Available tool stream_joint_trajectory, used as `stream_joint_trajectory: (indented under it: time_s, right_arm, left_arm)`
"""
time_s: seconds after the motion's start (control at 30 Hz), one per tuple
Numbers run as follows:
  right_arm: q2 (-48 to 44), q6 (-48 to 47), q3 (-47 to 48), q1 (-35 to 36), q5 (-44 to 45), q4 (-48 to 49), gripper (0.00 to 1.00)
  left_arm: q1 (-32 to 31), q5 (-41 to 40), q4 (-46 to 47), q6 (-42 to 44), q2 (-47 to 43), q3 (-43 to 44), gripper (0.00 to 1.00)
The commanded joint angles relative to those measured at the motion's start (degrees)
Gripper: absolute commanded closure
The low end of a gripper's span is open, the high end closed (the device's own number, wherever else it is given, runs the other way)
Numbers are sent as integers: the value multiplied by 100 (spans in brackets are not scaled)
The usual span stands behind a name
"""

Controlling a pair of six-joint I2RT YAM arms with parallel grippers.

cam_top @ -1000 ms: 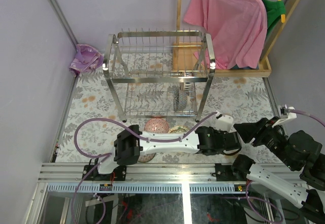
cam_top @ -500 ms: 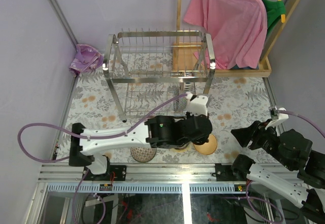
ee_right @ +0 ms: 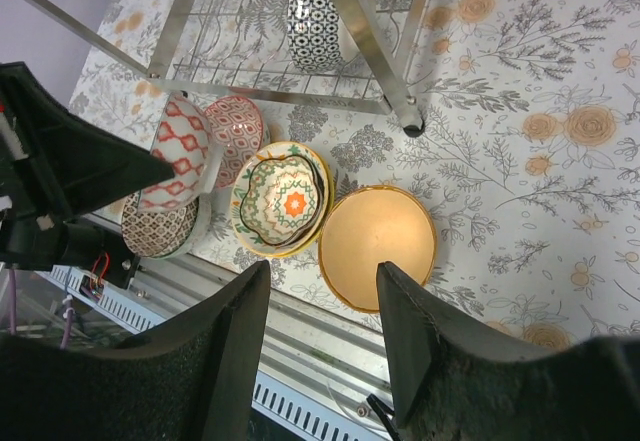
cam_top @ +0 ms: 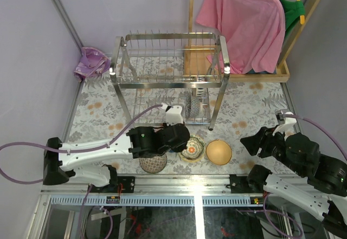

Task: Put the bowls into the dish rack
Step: Pick up the bowl from the center of the board, then place the bowl in the dish rack.

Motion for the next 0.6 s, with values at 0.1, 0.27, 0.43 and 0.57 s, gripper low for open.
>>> stream_joint_trajectory:
  time_s: [0.1, 0.27, 0.43, 0.57]
  right_arm:
    - [165, -235, -150, 14, -388, 255, 46]
    - [128, -197, -184, 10, -342, 205, 46]
    - [101, -182, -239, 9, -316, 185, 46]
    - [101, -184, -281, 16, -307, 191, 46]
  left_arm:
    - [738, 162, 1686, 202, -579, -920, 100]
    - [1549, 1130, 2668, 336, -708, -1459, 100]
    - [2111, 2048, 3039, 288, -289, -1515, 100]
    - [2362, 2398, 3110, 208, 34, -1425, 100]
